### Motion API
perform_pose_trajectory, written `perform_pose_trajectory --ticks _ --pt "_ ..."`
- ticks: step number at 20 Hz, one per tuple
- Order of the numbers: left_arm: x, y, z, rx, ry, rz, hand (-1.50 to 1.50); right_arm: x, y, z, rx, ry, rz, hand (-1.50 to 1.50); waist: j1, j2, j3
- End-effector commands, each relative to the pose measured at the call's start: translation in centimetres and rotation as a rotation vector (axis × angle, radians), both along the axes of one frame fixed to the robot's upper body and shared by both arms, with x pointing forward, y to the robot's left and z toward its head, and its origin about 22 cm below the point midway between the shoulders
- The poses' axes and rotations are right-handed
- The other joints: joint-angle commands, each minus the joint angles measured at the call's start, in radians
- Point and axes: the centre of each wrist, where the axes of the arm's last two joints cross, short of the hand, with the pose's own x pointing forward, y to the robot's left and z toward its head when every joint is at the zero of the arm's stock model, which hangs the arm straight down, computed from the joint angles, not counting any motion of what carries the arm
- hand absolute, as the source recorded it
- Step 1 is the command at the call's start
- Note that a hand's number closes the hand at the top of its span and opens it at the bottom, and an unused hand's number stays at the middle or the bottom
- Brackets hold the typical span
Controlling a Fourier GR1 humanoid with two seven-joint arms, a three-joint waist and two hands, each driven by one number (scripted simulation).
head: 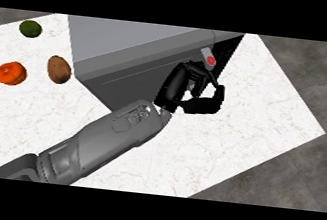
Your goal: Pick up the milk, place it into the microwave and close the microwave
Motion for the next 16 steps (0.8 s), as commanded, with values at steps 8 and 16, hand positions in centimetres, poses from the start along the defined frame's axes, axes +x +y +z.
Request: perform_pose_trajectory --ticks 8,16 --pt "1.4 -1.4 0.7 -0.093 0.110 0.235 1.50 0.1 -1.1 0.7 0.022 0.007 -0.021 -1.50 0.035 0.006 0.001" --pt "2.4 0.3 -0.7 -0.044 0.138 0.257 1.50 -0.5 -2.1 2.1 0.025 -0.031 -0.086 -1.50 0.089 0.000 -0.002"
